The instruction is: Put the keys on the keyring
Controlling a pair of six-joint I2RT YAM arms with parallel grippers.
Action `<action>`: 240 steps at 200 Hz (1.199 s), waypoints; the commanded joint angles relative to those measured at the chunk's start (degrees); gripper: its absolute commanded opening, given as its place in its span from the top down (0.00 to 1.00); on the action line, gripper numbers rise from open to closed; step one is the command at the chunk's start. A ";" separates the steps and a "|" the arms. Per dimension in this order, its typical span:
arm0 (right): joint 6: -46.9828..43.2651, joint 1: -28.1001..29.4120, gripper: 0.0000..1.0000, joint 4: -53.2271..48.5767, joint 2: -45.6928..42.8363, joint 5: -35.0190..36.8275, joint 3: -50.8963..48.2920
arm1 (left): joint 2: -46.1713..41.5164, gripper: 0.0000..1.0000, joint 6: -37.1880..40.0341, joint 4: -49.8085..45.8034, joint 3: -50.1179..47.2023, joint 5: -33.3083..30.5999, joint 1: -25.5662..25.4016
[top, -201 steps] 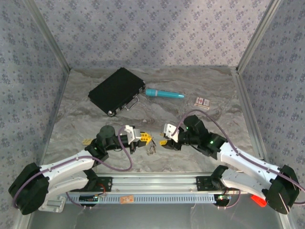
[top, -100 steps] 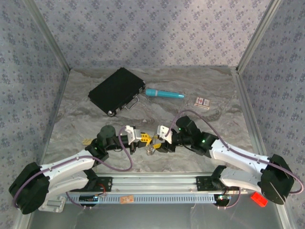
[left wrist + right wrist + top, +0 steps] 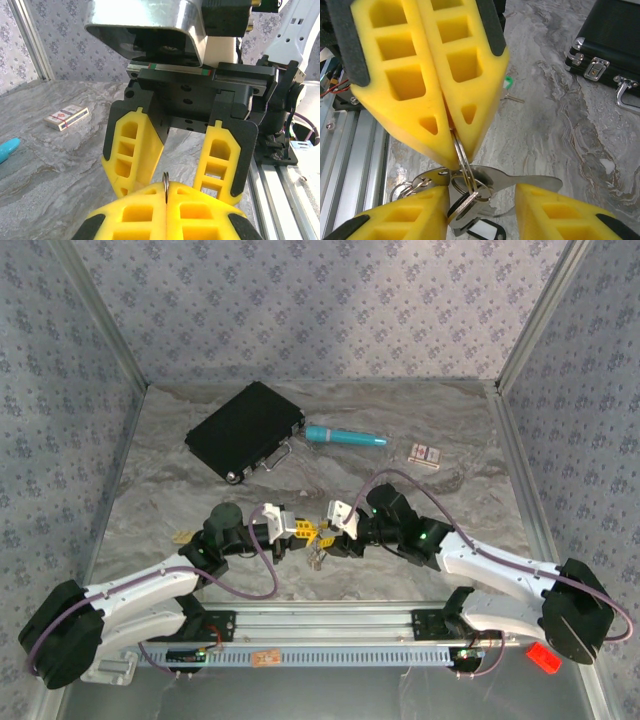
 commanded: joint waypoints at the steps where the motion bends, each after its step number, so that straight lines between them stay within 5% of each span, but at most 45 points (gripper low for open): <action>1: -0.12 0.31 0.63 0.84 -0.33 1.35 -0.43 | -0.18 1.00 -0.09 1.87 0.87 1.84 -0.04; 52: -0.55 1.10 0.69 1.48 -0.06 4.51 -0.35 | -0.14 1.00 -0.27 1.94 0.87 1.76 -0.07; 84: -0.77 1.72 0.61 2.09 0.02 5.02 -0.44 | -0.09 1.00 -0.42 2.20 0.81 1.49 -0.03; 138: -1.13 2.82 0.66 4.66 -0.38 9.98 -2.20 | 0.08 1.00 -0.62 3.23 0.82 0.23 -0.06; 170: -1.88 3.34 0.73 4.91 -1.21 11.43 -2.51 | 0.24 1.00 -0.54 3.63 0.78 -0.48 -0.03; 221: -2.30 3.27 0.99 3.53 -4.25 12.66 -2.05 | 0.18 1.00 0.12 2.04 1.43 -2.89 -0.06; 240: -2.93 3.18 1.00 1.36 -5.76 13.96 -1.30 | -0.04 1.00 0.83 0.70 1.66 -3.06 -0.06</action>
